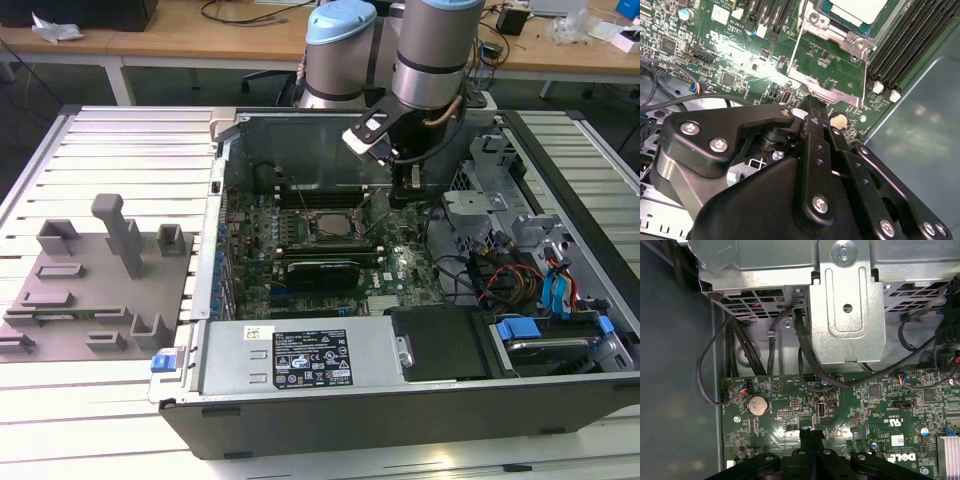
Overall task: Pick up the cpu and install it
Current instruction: 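Close the cpu cover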
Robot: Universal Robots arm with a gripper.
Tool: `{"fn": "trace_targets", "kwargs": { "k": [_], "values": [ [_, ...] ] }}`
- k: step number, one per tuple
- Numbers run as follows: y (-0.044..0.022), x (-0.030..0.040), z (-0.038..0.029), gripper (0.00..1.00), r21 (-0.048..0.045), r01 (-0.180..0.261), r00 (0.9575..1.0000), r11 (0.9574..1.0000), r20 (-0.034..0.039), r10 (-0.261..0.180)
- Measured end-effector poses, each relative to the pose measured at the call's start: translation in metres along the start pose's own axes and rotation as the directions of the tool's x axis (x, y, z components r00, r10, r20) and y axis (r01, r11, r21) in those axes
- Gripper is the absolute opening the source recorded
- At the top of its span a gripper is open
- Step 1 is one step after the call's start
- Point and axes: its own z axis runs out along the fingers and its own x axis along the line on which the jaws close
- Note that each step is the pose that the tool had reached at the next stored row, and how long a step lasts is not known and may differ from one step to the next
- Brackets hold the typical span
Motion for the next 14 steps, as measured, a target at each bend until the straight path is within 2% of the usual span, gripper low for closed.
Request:
{"fn": "trace_targets", "kwargs": {
  "k": [5, 9, 14],
  "values": [
    [-0.0061, -0.0002, -0.0002, 0.11, -0.0001, 0.0, 1.0, 1.0, 0.0, 0.0],
    [-0.0202, -0.0007, -0.0007, 0.11, -0.0005, 0.0, 1.0, 1.0, 0.0, 0.0],
    [-0.0276, -0.0007, -0.001, 0.11, -0.0008, 0.0, 1.0, 1.0, 0.0, 0.0]
  ]
}}
